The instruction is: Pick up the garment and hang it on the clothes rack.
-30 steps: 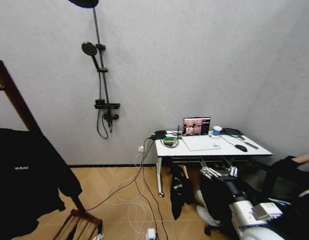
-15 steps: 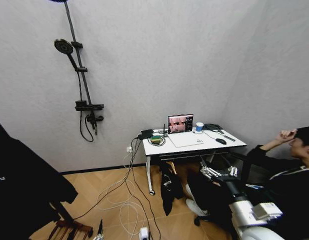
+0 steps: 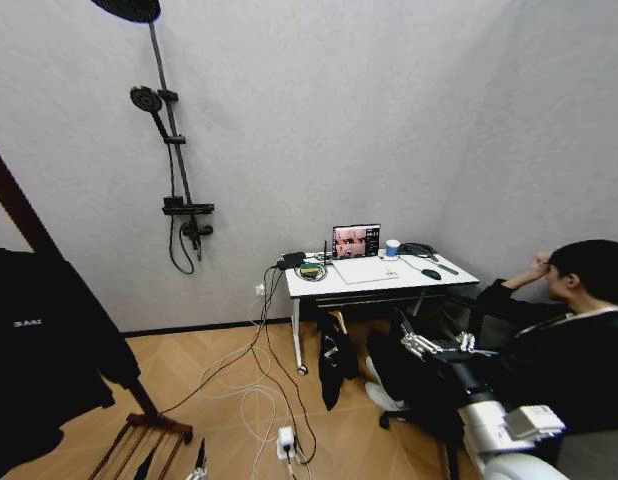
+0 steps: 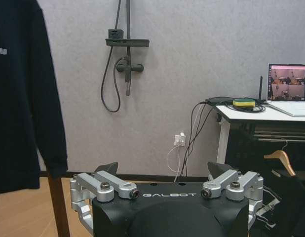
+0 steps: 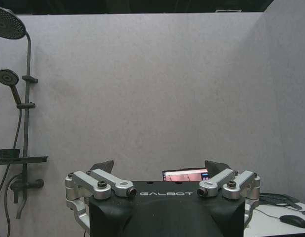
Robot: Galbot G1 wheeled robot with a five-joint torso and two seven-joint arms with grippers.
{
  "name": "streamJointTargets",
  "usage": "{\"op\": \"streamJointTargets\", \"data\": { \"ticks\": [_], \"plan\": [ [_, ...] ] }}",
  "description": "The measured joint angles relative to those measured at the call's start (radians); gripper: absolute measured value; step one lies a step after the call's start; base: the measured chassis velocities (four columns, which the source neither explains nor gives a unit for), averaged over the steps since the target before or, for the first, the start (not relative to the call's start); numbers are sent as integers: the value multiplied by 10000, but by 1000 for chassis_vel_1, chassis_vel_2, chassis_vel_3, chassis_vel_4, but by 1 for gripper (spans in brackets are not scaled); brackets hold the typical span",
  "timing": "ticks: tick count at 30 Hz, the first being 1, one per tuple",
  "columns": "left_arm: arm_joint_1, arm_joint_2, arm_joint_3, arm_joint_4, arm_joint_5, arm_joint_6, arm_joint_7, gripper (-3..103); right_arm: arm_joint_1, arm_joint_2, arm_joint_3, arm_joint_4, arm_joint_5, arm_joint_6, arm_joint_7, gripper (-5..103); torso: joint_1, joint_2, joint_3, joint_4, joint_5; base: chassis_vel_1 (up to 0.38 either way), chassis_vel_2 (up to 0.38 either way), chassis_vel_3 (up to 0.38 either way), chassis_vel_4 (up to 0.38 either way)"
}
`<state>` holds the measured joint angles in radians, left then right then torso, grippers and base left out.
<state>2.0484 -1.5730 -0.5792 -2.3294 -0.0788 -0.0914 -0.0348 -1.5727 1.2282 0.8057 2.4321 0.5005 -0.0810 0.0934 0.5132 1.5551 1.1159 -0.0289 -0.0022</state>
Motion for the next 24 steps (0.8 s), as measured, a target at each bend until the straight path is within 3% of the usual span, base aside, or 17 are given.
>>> {"op": "streamJointTargets", "data": {
  "ticks": [1, 3, 5, 8, 11, 14, 16, 20, 24],
  "plan": [
    [0, 0, -2, -1, 0, 0, 1, 100, 0, 0, 1, -2, 0, 0, 0, 100, -3, 1, 0, -2, 29, 374, -321, -335, 314],
    [1, -1, 1, -1, 0, 0, 1, 100, 0, 0, 0, -3, 0, 0, 0, 100, 0, -1, 2, 2, 34, 374, -321, -357, 309],
    [0, 0, -3, 0, 0, 0, -5, 100, 0, 0, 1, -2, -1, 1, -1, 100, -2, 2, -1, -2, 4, 353, -360, -360, 366],
    [1, -1, 2, -1, 0, 0, -2, 100, -1, 0, 2, -5, -2, 0, 1, 100, -2, 0, 2, -2, 29, 372, -372, -358, 361],
    [1, 0, 3, -2, 0, 1, 5, 100, -1, 0, 1, -2, -4, 2, 0, 100, -4, 3, -2, -4, 10, 368, -365, -355, 372],
    [1, 0, 5, -2, 0, 0, 8, 100, -1, 0, 1, -7, -4, 0, 1, 100, 0, -1, 2, -4, 32, 359, -339, -358, 357],
    [0, 0, -4, -2, 0, 0, -1, 100, -1, 1, 0, -5, -5, 0, -1, 100, -1, 0, 0, 0, 12, 349, -365, -371, 360],
    [1, 0, 2, -5, 0, 0, 8, 100, -1, 0, 2, -7, -5, 0, 1, 100, 3, -2, 3, -4, 33, 337, -332, -325, 345],
    [0, 0, -2, -5, 0, 0, 0, 100, -1, 1, 1, -5, -6, 1, 0, 100, 0, 0, 1, -3, 20, 333, -349, -345, 349]
  ]
}}
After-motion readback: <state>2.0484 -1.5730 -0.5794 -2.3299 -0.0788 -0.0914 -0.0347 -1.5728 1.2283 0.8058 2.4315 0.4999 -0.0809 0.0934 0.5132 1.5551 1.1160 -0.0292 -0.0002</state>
